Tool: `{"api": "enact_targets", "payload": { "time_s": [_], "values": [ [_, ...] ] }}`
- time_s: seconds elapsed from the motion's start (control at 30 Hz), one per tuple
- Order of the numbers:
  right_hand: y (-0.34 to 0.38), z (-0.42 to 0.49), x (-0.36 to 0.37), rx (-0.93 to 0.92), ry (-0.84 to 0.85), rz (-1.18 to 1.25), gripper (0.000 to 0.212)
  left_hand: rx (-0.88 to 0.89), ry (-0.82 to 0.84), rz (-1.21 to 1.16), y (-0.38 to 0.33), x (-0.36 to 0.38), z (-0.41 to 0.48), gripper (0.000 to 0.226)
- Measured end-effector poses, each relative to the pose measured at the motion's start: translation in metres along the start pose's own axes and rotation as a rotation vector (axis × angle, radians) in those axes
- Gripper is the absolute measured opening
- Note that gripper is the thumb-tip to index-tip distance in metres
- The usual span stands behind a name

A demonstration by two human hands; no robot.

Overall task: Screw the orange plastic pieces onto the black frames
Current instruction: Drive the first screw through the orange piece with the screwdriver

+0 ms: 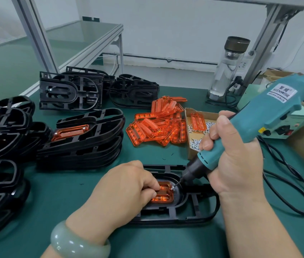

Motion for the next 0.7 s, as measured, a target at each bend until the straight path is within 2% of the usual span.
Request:
{"api": "enact_targets", "payload": {
  "time_s": [0.43,0.7],
  "values": [
    [0.000,-0.004,0.006,-0.025,0.069,-0.060,0.007,0.004,0.000,-0.004,0.001,0.001,0.000,0.014],
    [0.003,-0.010,0.016,-0.055,0.200,-0.105,0.012,0.016,-0.024,0.025,-0.002,0.001,0.002,0.013]
  ]
}}
Point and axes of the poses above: each hand's wrist, its own z-axis towards the middle knuckle, its own x-axis out of the palm, y = z × x, the point moved 4 cm from there along z, towards the middle knuckle, and after that the axes turned 9 degrees about x, right-handed, at the moved point
